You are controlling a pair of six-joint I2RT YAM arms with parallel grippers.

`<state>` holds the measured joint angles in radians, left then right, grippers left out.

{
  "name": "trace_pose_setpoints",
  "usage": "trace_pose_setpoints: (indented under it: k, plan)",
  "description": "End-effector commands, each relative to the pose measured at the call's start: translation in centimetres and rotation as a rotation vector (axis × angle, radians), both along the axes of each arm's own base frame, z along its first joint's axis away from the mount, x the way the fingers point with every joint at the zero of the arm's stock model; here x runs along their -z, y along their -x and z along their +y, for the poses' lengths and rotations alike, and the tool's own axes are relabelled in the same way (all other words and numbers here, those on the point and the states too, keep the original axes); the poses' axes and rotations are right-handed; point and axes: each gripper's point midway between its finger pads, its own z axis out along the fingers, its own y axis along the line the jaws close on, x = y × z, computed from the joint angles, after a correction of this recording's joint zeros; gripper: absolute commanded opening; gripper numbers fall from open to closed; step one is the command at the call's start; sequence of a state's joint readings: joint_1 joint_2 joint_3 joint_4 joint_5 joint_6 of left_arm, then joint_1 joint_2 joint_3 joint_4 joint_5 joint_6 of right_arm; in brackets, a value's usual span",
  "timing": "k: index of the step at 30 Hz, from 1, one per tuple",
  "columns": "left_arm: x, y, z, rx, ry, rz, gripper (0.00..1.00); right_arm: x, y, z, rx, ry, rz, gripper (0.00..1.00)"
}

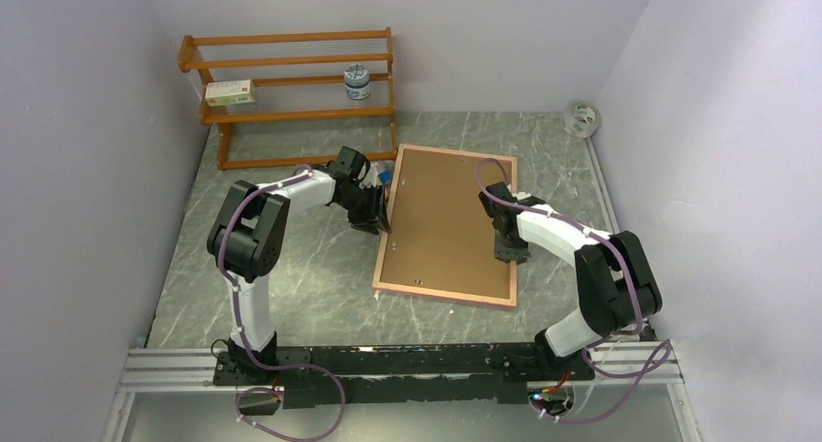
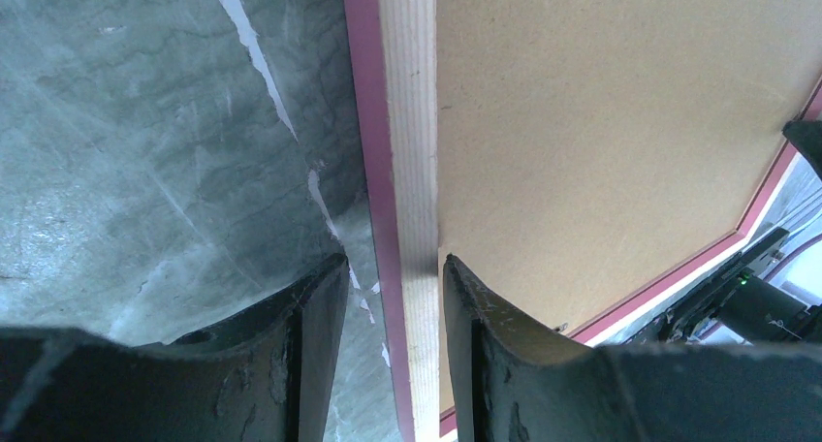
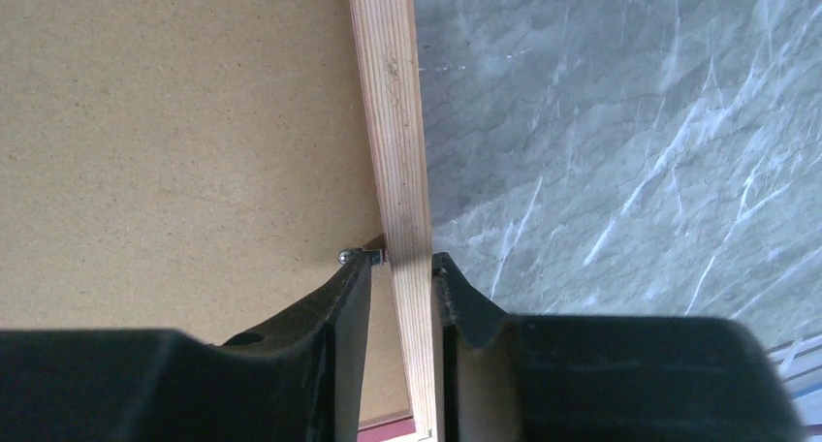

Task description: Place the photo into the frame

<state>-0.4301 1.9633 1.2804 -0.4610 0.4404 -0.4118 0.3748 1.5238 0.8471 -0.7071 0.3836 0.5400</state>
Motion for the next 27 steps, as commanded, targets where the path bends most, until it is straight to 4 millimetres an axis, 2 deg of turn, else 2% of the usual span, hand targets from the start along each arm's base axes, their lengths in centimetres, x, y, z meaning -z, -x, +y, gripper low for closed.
trace_pose_setpoints:
  k: [1,10,13,15,18,20,23,27]
  plan:
    - [0.7,0.9,1.0,0.007,-0.044,0.029,0.47,0.8,-2.7,0.2,0.026,0.003,-0.088,0.23]
    - [0.8,0.8,0.9,0.008,-0.044,0.032,0.47,0.3,-2.6,0.8,0.014,-0.033,-0.091,0.27]
    - [0.7,0.8,1.0,0.006,-0.047,0.027,0.47,-1.3,-2.8,0.9,0.029,-0.047,-0.116,0.36]
    - [0.5,0.7,1.0,0.002,-0.048,0.020,0.47,-2.9,-3.1,1.3,0.040,-0.074,-0.150,0.46]
    - [0.2,0.6,1.0,-0.005,-0.048,0.009,0.48,-5.1,-3.7,2.3,0.035,-0.141,-0.207,0.52]
    - [-0.1,0.4,1.0,-0.011,-0.045,0.003,0.48,-6.1,-4.3,3.5,0.028,-0.211,-0.240,0.53]
    - [-0.2,0.5,1.1,-0.017,-0.043,0.004,0.48,-6.5,-5.6,6.6,0.007,-0.370,-0.272,0.52]
    - [-0.1,1.2,1.0,-0.014,-0.024,0.023,0.41,-6.9,-7.6,13.0,-0.035,-0.675,-0.295,0.42]
